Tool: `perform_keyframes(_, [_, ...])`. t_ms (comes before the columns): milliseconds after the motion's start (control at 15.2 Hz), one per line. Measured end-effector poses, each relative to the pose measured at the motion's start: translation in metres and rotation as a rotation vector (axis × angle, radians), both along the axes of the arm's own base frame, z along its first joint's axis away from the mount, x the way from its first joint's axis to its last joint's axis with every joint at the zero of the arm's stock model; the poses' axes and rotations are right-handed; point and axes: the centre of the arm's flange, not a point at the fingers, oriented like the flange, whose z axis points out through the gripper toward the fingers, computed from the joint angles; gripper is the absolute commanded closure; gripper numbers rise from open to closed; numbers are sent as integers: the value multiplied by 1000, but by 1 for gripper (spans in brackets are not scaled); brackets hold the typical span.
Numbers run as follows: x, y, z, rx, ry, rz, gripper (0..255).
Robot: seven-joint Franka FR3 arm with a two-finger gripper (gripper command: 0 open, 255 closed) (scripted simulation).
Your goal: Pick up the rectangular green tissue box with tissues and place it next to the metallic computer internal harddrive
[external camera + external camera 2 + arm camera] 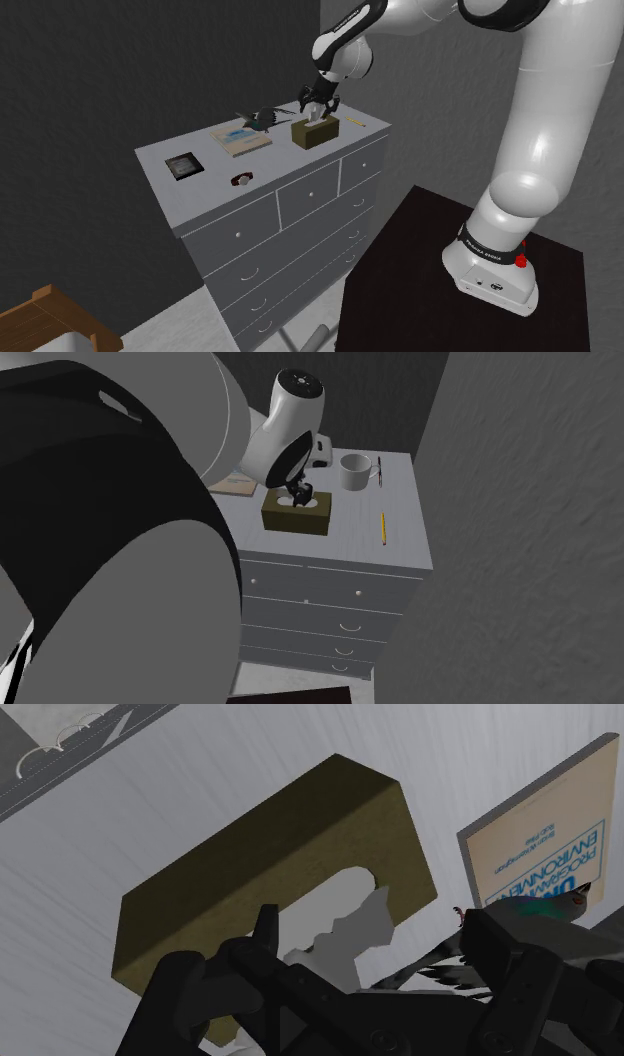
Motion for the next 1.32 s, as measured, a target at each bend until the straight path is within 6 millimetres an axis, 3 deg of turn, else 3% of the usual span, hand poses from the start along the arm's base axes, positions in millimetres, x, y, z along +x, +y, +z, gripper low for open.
perform_keyframes(528, [3,1,-8,0,-1,0,0])
perform_keyframes(594, [3,1,-8,0,-1,0,255])
perform_keyframes(1320, [3,2,-3,0,-5,0,255])
